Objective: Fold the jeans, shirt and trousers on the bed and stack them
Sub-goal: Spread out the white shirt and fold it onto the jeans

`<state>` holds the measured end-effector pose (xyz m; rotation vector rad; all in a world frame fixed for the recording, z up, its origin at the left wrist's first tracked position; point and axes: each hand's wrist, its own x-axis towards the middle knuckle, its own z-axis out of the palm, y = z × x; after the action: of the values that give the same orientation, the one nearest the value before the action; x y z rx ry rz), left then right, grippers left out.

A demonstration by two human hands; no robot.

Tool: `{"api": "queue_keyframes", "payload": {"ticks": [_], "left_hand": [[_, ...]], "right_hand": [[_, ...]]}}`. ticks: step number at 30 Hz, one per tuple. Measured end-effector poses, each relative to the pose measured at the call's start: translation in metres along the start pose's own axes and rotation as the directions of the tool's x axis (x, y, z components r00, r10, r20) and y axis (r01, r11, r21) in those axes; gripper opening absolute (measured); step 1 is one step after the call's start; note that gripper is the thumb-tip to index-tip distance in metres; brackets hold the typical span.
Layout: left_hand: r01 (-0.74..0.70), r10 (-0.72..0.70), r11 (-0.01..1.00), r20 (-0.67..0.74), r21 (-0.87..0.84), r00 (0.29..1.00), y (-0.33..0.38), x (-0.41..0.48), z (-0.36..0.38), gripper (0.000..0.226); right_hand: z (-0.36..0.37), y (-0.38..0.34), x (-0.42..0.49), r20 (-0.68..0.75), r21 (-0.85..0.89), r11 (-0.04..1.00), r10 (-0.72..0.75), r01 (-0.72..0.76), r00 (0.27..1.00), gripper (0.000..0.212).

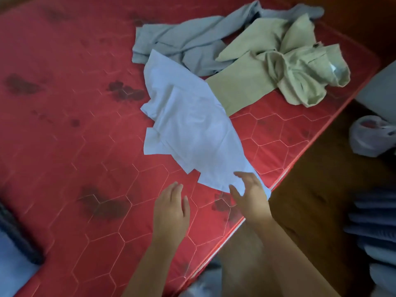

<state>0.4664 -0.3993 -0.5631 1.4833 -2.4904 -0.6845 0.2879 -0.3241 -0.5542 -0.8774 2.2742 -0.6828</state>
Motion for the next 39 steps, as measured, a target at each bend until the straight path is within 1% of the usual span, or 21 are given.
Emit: {"api": "queue_keyframes", "payload": {"ticks": [2,4,6,9,12,14,15,16,18,20,23,25,28,30,33,34,35,37,38,39], "left_hand": [[0.029,-0.029,1.0,-0.008,-0.005,1.0,0.002,0.02,0.003,0.034],[0.026,-0.026,1.0,-0.019,0.002,0.999,0.003,0.038,0.007,0.029],[0.036,-0.035,0.999,-0.026,0.026,0.999,0.001,0.054,0.015,0.029],[0.047,-0.046,0.998,-0.054,0.029,0.998,-0.004,0.071,0.024,0.029],[0.062,-0.062,0.998,-0.087,0.005,0.994,-0.01,0.084,0.028,0.03],[0.084,-0.084,0.996,-0.104,-0.005,0.991,-0.014,0.09,0.03,0.031],[0.102,-0.102,0.995,-0.111,-0.008,0.989,-0.017,0.091,0.03,0.03],[0.123,-0.124,0.992,-0.115,-0.016,0.986,-0.019,0.091,0.03,0.029],[0.178,-0.183,0.983,-0.116,-0.046,0.976,-0.023,0.087,0.028,0.03],[0.223,-0.231,0.972,-0.134,-0.075,0.964,-0.026,0.079,0.022,0.031],[0.298,-0.314,0.948,-0.167,-0.115,0.935,-0.031,0.062,0.009,0.031],[0.357,-0.378,0.924,-0.189,-0.135,0.906,-0.037,0.048,-0.001,0.031],[0.455,-0.492,0.868,-0.227,-0.198,0.84,-0.049,0.021,-0.019,0.032],[0.524,-0.58,0.812,-0.249,-0.257,0.776,-0.059,-0.002,-0.033,0.033],[0.614,-0.68,0.733,-0.289,-0.294,0.674,-0.076,-0.046,-0.049,0.033],[0.642,-0.712,0.702,-0.299,-0.308,0.635,-0.081,-0.06,-0.052,0.032],[0.668,-0.74,0.672,-0.309,-0.319,0.597,-0.087,-0.074,-0.055,0.033],[0.703,-0.777,0.627,-0.332,-0.336,0.535,-0.099,-0.097,-0.058,0.039],[0.715,-0.79,0.61,-0.335,-0.343,0.513,-0.104,-0.107,-0.057,0.04],[0.727,-0.802,0.594,-0.33,-0.344,0.498,-0.11,-0.115,-0.056,0.039]], "right_hand": [[0.0,0.002,0.033,-0.031,-0.009,1.0,-0.014,0.014,0.999,0.039],[-0.002,0.004,0.067,-0.054,-0.008,1.0,0.002,-0.002,0.999,0.043],[-0.001,0.006,0.099,-0.067,-0.012,1.0,0.014,-0.015,0.998,0.048],[0.005,0.005,0.142,-0.075,0.06,0.997,0.059,-0.055,0.995,0.056],[0.017,0.002,0.179,-0.037,0.138,0.988,0.076,-0.07,0.996,0.067],[0.026,0.004,0.193,0.042,0.241,0.963,0.111,-0.118,0.993,0.074],[0.032,0.005,0.196,0.086,0.319,0.934,0.144,-0.164,0.986,0.074],[0.036,0.005,0.197,0.118,0.372,0.904,0.177,-0.209,0.977,0.069],[0.041,-0.001,0.196,0.139,0.375,0.893,0.21,-0.248,0.968,0.05],[0.044,-0.019,0.19,0.137,0.354,0.915,0.154,-0.194,0.978,0.039],[0.049,-0.064,0.17,0.158,0.349,0.937,-0.056,-0.002,0.986,0.039],[0.056,-0.097,0.147,0.219,0.298,0.948,-0.186,0.116,0.958,0.036],[0.075,-0.135,0.103,0.368,0.288,0.937,-0.297,0.196,0.881,0.033],[0.092,-0.148,0.073,0.465,0.312,0.932,-0.317,0.182,0.827,0.033],[0.124,-0.158,0.025,0.604,0.327,0.936,-0.314,0.132,0.733,0.025],[0.136,-0.16,0.008,0.661,0.318,0.941,-0.309,0.117,0.684,0.024],[0.149,-0.16,-0.008,0.728,0.315,0.944,-0.304,0.095,0.615,0.024],[0.17,-0.159,-0.034,0.865,0.297,0.955,-0.267,-0.004,0.424,0.035],[0.177,-0.157,-0.042,0.912,0.268,0.963,-0.243,-0.033,0.331,0.04],[0.183,-0.154,-0.045,0.933,0.242,0.97,-0.228,-0.019,0.279,0.041]]}}
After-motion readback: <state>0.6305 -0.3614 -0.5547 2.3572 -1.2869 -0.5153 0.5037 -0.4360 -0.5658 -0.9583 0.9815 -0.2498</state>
